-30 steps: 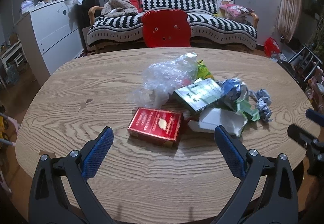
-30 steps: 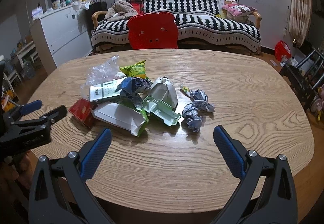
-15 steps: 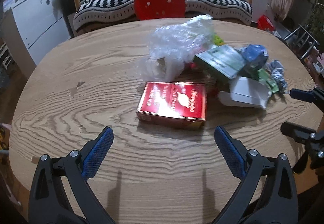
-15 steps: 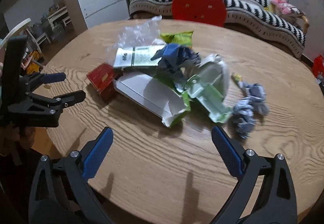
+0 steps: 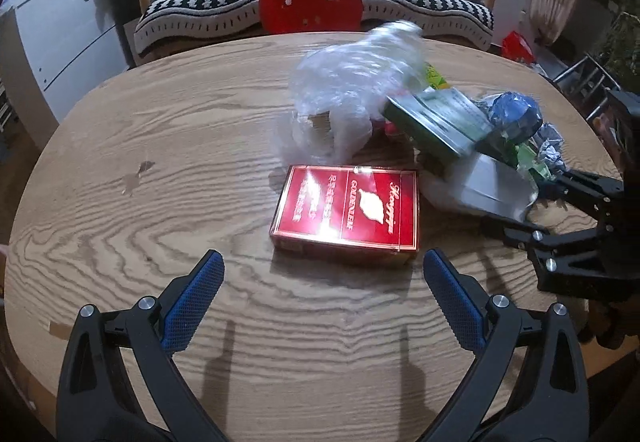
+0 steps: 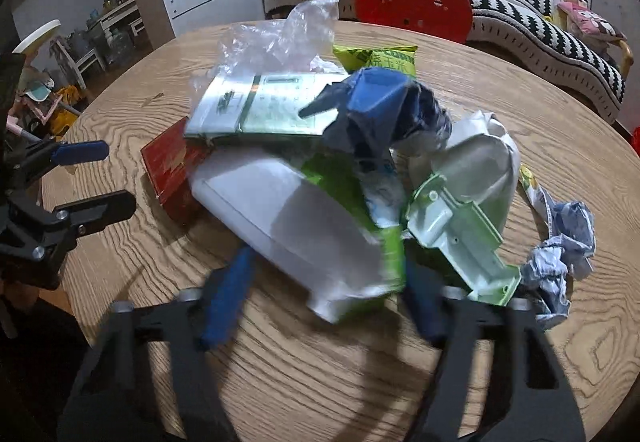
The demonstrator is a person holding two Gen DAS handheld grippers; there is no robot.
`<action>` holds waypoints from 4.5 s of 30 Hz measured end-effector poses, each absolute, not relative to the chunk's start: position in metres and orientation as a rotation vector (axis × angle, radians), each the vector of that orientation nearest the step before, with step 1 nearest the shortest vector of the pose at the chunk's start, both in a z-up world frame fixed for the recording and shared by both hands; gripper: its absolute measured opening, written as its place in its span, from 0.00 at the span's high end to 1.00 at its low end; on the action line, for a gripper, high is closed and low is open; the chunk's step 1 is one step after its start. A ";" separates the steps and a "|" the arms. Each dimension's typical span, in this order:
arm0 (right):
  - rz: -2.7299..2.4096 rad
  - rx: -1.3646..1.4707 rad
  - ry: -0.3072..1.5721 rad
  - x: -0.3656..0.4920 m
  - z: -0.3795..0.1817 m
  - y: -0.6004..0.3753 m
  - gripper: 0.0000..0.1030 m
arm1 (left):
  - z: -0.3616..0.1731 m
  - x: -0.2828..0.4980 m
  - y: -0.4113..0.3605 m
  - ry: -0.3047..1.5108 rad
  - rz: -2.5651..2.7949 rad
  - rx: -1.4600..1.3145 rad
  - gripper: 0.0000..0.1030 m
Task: Collect trash
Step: 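Reach the right tool to the white-and-green paper wrapper and close on it, then grasp the red cigarette box with the left tool while the right lifts the wrapper, then carry both items over the black bin and open both tools to drop them, then move both open tools back over the trash on the table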
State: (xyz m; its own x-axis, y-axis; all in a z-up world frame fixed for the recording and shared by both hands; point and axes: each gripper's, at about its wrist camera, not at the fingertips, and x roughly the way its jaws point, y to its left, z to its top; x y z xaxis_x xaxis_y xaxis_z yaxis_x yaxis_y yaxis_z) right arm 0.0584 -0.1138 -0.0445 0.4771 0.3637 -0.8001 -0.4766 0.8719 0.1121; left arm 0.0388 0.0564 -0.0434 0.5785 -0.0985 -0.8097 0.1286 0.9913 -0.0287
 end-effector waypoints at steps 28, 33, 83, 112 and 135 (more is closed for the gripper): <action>0.520 0.009 0.924 -0.007 0.003 -0.167 0.83 | -0.065 0.088 0.034 0.984 -0.106 0.123 0.06; 0.519 0.032 0.931 -0.010 0.005 -0.174 0.83 | -0.049 0.087 0.029 0.923 -0.098 0.195 0.06; 0.169 0.240 0.636 -0.104 0.085 -0.353 0.84 | 0.052 0.008 -0.109 0.666 -0.503 0.181 0.34; -0.435 0.540 1.062 -0.222 -0.105 -0.593 0.84 | -0.115 -0.094 -0.457 1.019 -1.022 0.429 0.34; -0.373 0.438 0.891 -0.186 -0.023 -0.554 0.19 | -0.047 -0.086 -0.397 0.910 -1.003 0.356 0.07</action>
